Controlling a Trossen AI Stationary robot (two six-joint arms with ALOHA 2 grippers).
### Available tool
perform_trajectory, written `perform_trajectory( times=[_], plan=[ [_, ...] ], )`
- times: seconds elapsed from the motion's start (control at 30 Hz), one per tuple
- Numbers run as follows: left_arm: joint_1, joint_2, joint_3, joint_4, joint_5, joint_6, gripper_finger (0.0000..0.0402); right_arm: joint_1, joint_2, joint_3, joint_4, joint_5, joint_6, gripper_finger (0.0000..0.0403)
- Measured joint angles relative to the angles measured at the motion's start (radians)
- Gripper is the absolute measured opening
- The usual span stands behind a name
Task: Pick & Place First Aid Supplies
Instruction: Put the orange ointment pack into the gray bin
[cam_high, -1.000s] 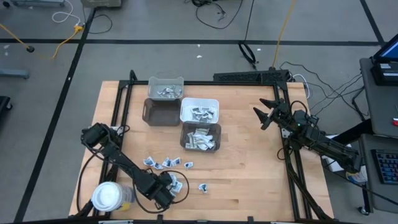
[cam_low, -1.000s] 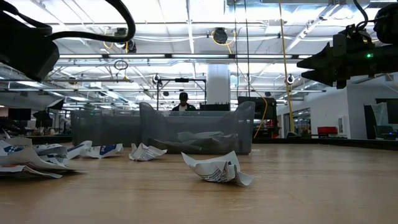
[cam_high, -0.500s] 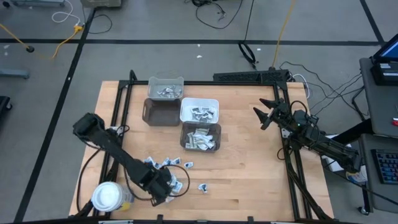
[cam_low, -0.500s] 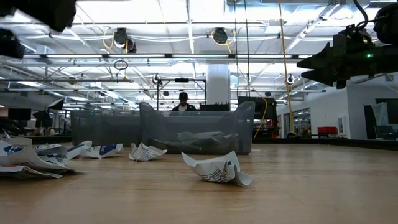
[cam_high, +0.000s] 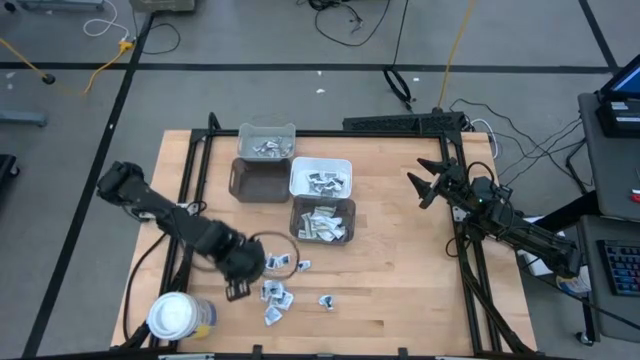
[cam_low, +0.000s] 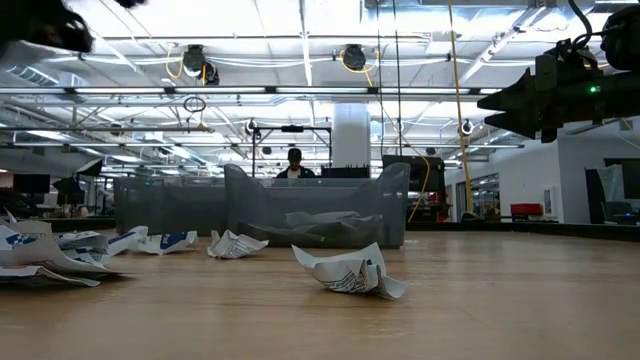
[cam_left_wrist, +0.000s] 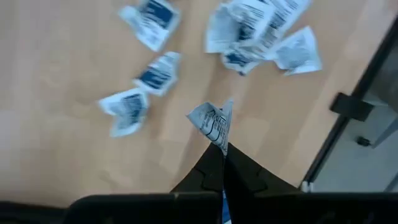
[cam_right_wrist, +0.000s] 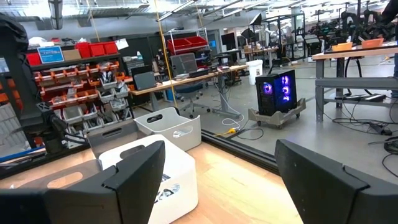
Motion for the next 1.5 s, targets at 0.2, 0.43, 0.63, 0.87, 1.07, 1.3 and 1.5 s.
perform_trajectory(
  times=[0.2,0.43,0.63,0.87,1.07,1.3,1.5],
  plan=[
    [0.233,-0.018,0.001,-0.054,0.035,0.205,0.0001,0.0,0.0,0.0,0.0,0.0,0.0,0.0297],
    [0.584,-0.017,0.001,-0.097,0.051,0.461,0.0,0.0,0.0,0.0,0.0,0.0,0.0,0.0297],
    [0.936,0.029,0.062,-0.125,0.057,0.646,0.0,0.0,0.0,0.0,0.0,0.0,0.0,0.0297],
    [1.235,0.244,0.294,-0.233,0.04,0.792,0.0,0.0,0.0,0.0,0.0,0.0,0.0,0.0297],
    [1.373,0.447,0.536,-0.29,0.038,0.843,0.0,0.0,0.0,0.0,0.0,0.0,0.0,0.0297],
    [1.421,0.609,0.729,-0.315,0.0,0.857,0.0,0.0,0.0,0.0,0.0,0.0,0.0,0.0297],
    [1.394,0.68,0.689,-0.266,-0.017,0.858,0.0,0.0,0.0,0.0,0.0,0.0,0.0,0.0297]
  ],
)
